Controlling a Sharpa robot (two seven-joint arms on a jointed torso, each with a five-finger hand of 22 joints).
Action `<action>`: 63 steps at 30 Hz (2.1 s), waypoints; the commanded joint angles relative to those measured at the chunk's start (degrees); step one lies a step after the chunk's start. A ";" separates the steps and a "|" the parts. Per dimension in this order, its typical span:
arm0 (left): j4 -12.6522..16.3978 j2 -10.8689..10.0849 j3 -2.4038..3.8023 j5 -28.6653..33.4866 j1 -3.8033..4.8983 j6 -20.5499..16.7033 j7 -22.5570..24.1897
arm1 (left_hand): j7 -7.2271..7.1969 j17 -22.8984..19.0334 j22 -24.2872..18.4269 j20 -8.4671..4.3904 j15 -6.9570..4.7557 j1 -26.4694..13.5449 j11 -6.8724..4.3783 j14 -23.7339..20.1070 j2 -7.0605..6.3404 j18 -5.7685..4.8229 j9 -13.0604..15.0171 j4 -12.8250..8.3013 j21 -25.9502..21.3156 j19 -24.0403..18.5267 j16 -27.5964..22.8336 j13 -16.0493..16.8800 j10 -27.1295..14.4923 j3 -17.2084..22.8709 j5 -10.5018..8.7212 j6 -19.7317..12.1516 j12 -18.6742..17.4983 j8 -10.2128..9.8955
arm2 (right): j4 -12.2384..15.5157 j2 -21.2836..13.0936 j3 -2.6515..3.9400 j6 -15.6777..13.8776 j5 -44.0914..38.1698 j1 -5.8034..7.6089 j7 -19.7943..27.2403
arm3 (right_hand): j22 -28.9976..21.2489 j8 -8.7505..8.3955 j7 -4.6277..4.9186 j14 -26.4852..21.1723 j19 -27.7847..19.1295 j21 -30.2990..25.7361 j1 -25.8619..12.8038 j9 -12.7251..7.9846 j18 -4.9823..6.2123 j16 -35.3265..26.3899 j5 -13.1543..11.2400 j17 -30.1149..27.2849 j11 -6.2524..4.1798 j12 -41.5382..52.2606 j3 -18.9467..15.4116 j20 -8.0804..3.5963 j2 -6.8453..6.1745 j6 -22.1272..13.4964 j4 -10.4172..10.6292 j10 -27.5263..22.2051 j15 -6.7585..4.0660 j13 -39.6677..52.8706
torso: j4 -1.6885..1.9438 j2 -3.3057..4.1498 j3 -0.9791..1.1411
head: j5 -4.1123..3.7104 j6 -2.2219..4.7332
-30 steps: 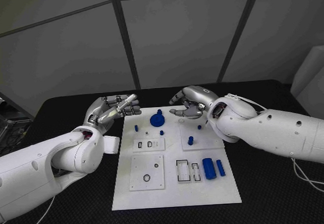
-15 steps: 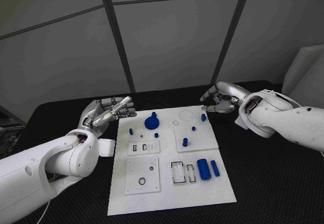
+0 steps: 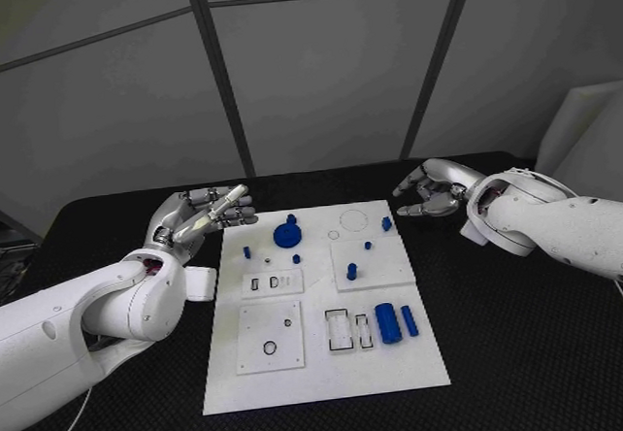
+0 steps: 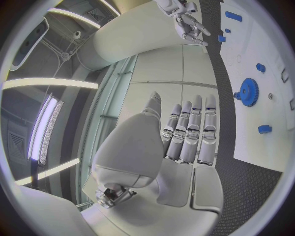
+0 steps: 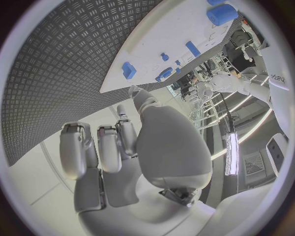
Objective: Assemble the parts on the task board
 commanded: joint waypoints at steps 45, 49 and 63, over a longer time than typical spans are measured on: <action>-0.49 0.48 0.05 -0.34 0.08 0.88 0.27 | 0.20 0.12 -0.11 -0.05 0.16 0.28 0.23 0.46 0.32 0.37 -0.05 -0.51 -0.42 0.41 -0.35 -0.01 0.18 0.04 -0.23 0.06 -0.40 -0.25 | -2.57 3.33 0.00 5.40 -2.72 -1.19 1.68 | 7.35 0.93 0.25 4.34 0.20 -0.25 1.25 0.32 -0.30 -0.16 1.02 7.18 0.01 0.22 -0.43 -0.20 0.93 1.29 -0.74 0.23 -0.28 3.15 | -0.05 -0.13 -0.10 | 0.13 -0.81; -0.50 0.48 0.05 -0.34 0.07 0.88 0.28 | 0.20 0.12 -0.11 -0.05 0.16 0.28 0.23 0.46 0.32 0.37 -0.05 -0.51 -0.42 0.41 -0.35 -0.01 0.18 0.04 -0.23 0.06 -0.40 -0.25 | -2.80 3.62 0.00 5.44 -3.04 -1.23 1.58 | 7.40 0.98 0.28 4.36 0.24 -0.23 1.17 0.32 -0.32 -0.11 1.07 7.29 0.03 0.32 -0.47 -0.19 1.00 1.39 -0.69 0.30 -0.27 3.25 | -0.12 -0.07 -0.10 | 0.19 -0.84; -0.59 0.49 0.05 -0.34 0.07 0.81 0.25 | 0.20 0.12 -0.11 -0.05 0.16 0.28 0.23 0.46 0.32 0.37 -0.05 -0.51 -0.42 0.41 -0.35 -0.01 0.18 0.04 -0.23 0.06 -0.40 -0.25 | -3.63 4.32 0.00 5.77 -5.09 -1.30 0.84 | 7.54 1.44 0.40 4.38 0.35 -0.16 1.30 0.42 -0.35 -0.08 0.87 7.36 0.11 0.49 -0.38 -0.12 1.56 2.35 -0.77 0.44 -0.19 3.40 | -0.09 -0.14 -0.11 | 0.32 -1.03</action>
